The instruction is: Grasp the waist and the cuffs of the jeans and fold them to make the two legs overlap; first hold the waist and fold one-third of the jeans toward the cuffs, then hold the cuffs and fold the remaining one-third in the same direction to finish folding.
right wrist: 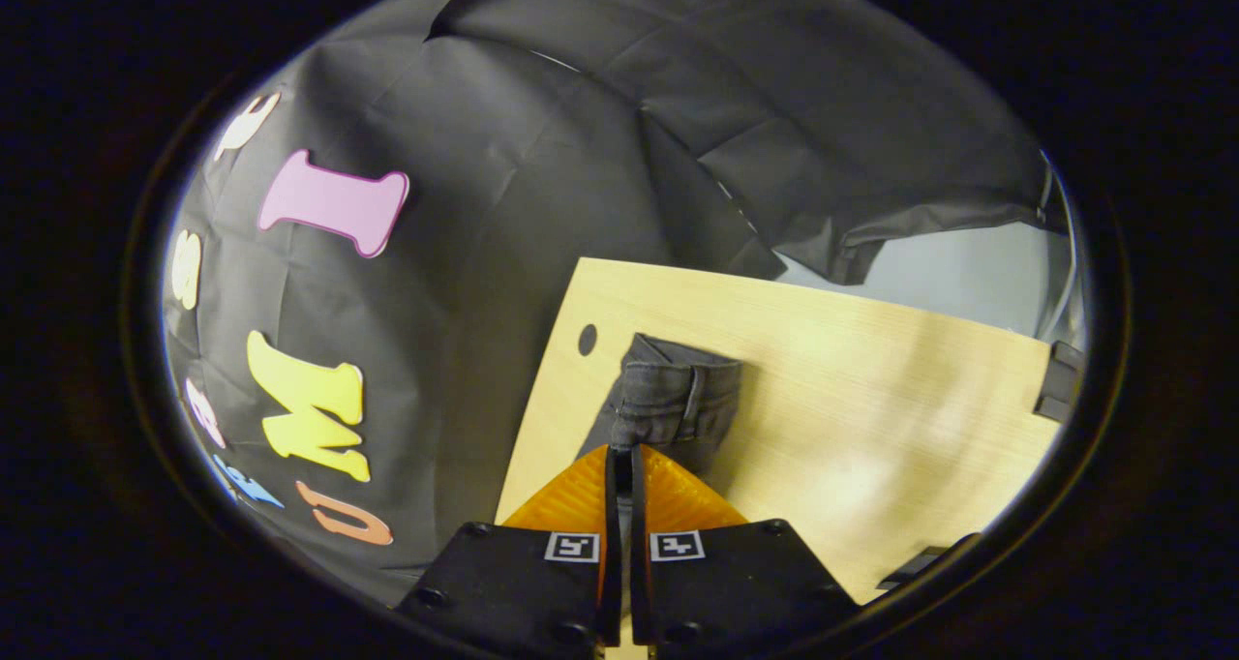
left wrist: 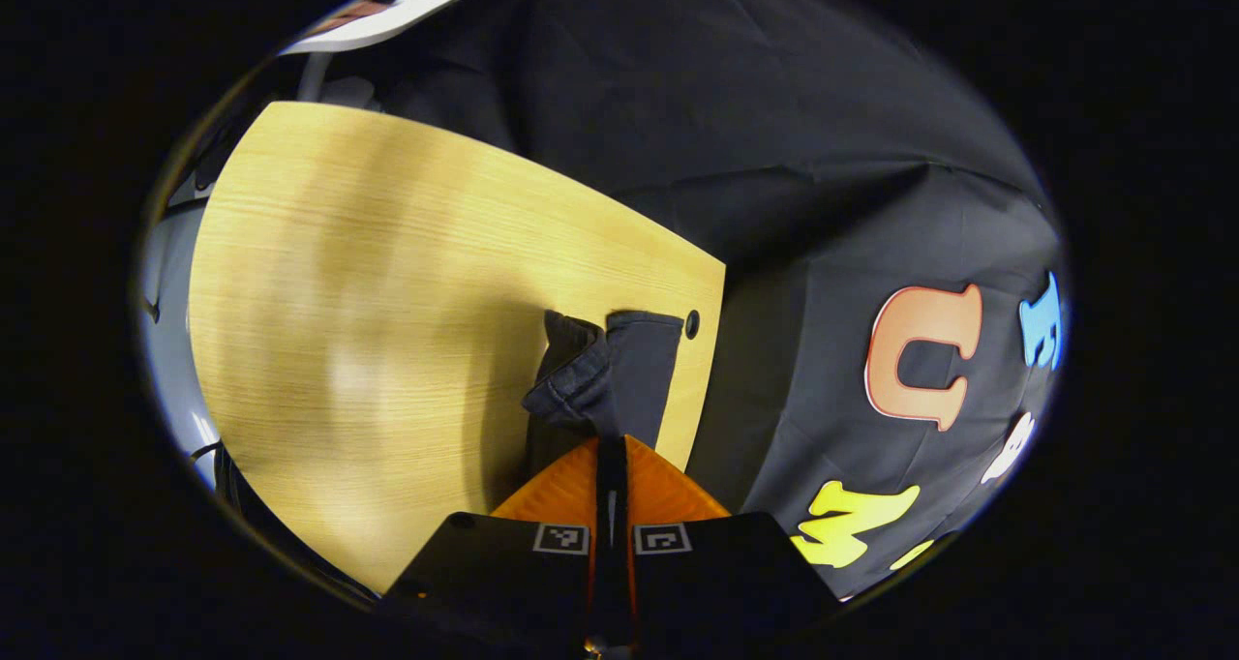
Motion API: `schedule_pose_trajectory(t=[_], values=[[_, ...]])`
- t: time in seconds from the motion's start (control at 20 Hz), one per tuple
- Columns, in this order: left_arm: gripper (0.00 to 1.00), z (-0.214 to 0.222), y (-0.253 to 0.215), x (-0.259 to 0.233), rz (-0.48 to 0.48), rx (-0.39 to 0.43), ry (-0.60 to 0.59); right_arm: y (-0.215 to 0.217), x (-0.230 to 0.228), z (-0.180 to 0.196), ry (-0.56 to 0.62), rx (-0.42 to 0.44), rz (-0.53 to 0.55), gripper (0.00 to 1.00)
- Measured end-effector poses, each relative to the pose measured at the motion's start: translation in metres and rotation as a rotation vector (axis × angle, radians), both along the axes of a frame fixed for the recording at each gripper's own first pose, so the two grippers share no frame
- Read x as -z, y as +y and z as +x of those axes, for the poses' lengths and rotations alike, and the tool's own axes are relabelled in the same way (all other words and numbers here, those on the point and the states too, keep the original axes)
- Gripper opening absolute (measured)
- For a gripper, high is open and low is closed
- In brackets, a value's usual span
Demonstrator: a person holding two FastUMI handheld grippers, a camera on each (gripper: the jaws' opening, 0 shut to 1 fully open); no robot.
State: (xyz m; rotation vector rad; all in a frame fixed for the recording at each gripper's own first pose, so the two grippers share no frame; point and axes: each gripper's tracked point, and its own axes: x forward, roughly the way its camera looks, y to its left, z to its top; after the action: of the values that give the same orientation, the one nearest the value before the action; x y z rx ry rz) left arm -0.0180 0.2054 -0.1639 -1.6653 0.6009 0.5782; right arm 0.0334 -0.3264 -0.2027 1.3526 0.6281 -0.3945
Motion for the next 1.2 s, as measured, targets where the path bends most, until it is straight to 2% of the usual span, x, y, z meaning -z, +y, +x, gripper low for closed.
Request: schedule_pose_trajectory(t=[0.15, 0.2, 0.25, 0.3, 0.35, 0.4, 0.45, 0.55, 0.75, 0.8, 0.85, 0.9, 1.0, 1.05, 1.1, 1.15, 1.2], values=[[0.03, 0.044, 0.003, -0.003, -0.024, -0.028, 0.004, 0.001, 0.001, 0.038, -0.03, 0.012, 0.018, 0.05], [0.04, 0.059, 0.003, -0.002, -0.027, -0.031, 0.006, 0.0, 0.005, 0.051, -0.035, 0.017, 0.023, 0.01], [0.04, 0.073, 0.003, 0.002, -0.019, -0.029, 0.005, 0.002, 0.008, 0.063, -0.04, 0.02, 0.028, 0.05], [0.04, 0.087, 0.002, 0.005, -0.008, -0.023, 0.007, 0.001, 0.011, 0.073, -0.04, 0.023, 0.03, 0.01], [0.04, 0.103, 0.002, 0.009, 0.004, -0.015, 0.008, 0.001, 0.016, 0.083, -0.04, 0.024, 0.03, 0.0], [0.04, 0.118, 0.001, 0.012, 0.012, -0.003, 0.009, 0.0, 0.02, 0.093, -0.038, 0.026, 0.027, 0.05], [0.04, 0.132, 0.001, 0.018, 0.019, 0.001, 0.015, 0.0, 0.025, 0.103, -0.034, 0.029, 0.027, 0.0], [0.03, 0.159, 0.0, 0.033, 0.039, 0.009, 0.041, 0.002, 0.037, 0.121, -0.028, 0.035, 0.031, 0.0], [0.03, 0.198, -0.005, 0.062, 0.061, 0.043, 0.091, 0.003, 0.06, 0.152, 0.004, 0.031, 0.012, 0.0], [0.03, 0.21, -0.007, 0.067, 0.063, 0.048, 0.093, 0.001, 0.064, 0.156, 0.007, 0.029, 0.01, 0.05], [0.04, 0.22, -0.01, 0.073, 0.064, 0.056, 0.101, 0.002, 0.068, 0.163, 0.014, 0.028, 0.012, 0.0], [0.03, 0.228, -0.011, 0.077, 0.07, 0.059, 0.109, 0.003, 0.072, 0.169, 0.021, 0.029, 0.013, 0.09], [0.03, 0.243, -0.016, 0.088, 0.086, 0.079, 0.129, 0.003, 0.083, 0.177, 0.043, 0.029, 0.013, 0.0], [0.03, 0.245, -0.017, 0.094, 0.093, 0.084, 0.146, 0.003, 0.089, 0.181, 0.054, 0.028, 0.013, 0.0], [0.03, 0.247, -0.019, 0.101, 0.098, 0.09, 0.159, 0.003, 0.096, 0.183, 0.064, 0.03, 0.015, 0.05], [0.03, 0.251, -0.019, 0.106, 0.106, 0.099, 0.161, 0.004, 0.102, 0.185, 0.073, 0.033, 0.016, 0.0], [0.03, 0.252, -0.02, 0.11, 0.119, 0.115, 0.169, 0.004, 0.108, 0.186, 0.084, 0.034, 0.013, 0.0]])
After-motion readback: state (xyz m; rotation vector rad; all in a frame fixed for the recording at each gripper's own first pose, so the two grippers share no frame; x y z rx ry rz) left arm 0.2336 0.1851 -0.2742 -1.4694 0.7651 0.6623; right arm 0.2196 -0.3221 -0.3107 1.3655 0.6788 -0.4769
